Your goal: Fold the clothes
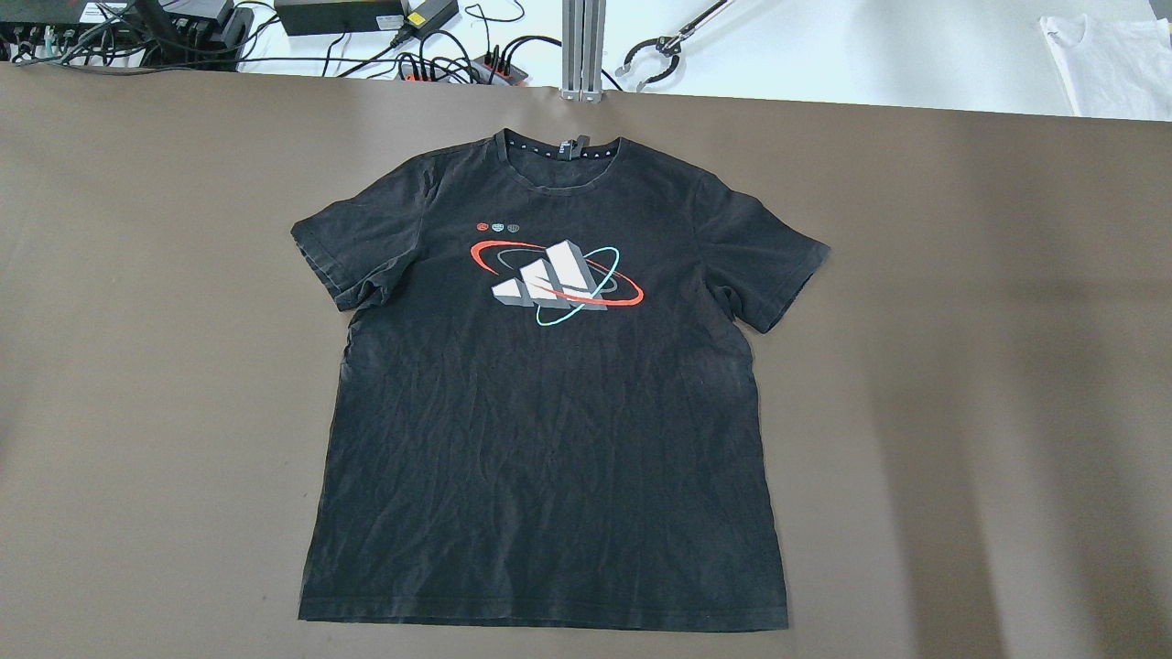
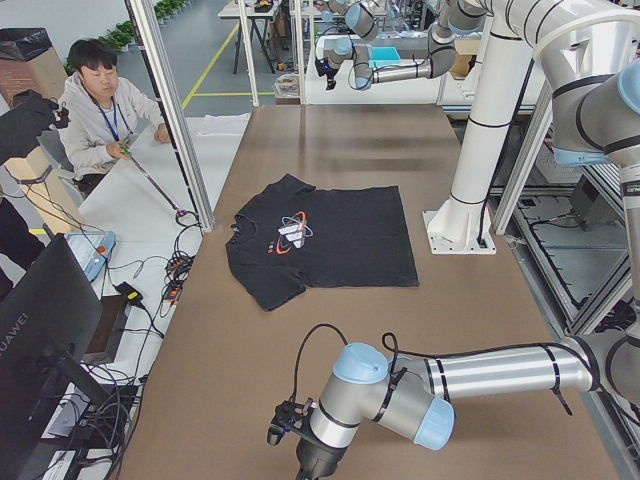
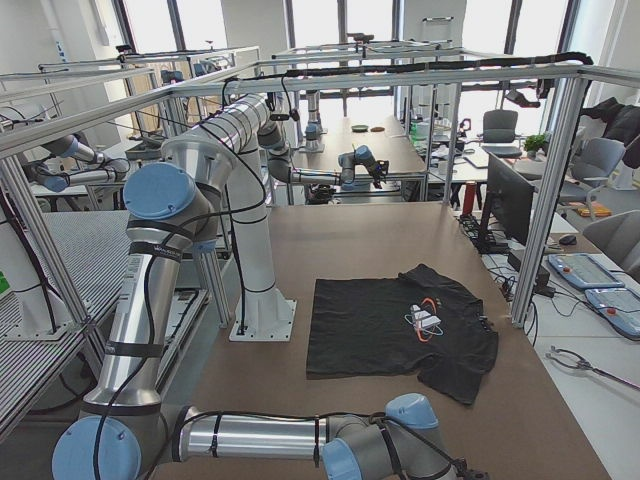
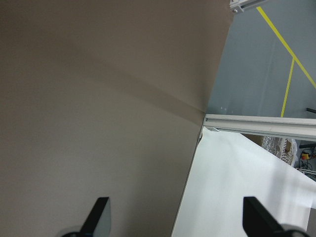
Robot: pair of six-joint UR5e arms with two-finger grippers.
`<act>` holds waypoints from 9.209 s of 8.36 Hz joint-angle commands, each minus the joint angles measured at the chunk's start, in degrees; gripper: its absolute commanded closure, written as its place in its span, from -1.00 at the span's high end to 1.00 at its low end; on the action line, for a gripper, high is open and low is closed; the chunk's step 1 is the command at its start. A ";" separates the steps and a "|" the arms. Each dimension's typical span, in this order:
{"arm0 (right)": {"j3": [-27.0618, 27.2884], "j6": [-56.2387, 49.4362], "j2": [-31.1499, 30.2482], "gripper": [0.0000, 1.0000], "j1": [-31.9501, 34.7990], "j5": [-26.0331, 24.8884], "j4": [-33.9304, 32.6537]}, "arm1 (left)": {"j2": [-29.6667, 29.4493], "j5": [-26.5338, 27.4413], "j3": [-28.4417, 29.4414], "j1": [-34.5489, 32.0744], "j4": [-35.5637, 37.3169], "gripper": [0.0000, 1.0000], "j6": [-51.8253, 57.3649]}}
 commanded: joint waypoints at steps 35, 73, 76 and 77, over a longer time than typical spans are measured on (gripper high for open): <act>0.22 47.66 19.42 0.87 -29.00 5.74 2.72 | -35.30 -14.82 16.64 29.70 -2.36 1.00 -34.31; -14.67 60.54 28.71 0.87 -29.88 6.09 12.27 | -57.63 -5.52 25.17 42.98 -5.10 1.00 -65.25; -20.95 69.26 32.68 0.83 -30.93 5.65 17.58 | -57.54 -5.34 25.17 43.16 -5.19 1.00 -65.25; -24.18 69.11 34.96 0.83 -32.24 5.30 18.10 | -57.45 -5.34 25.09 43.16 -5.19 1.00 -65.16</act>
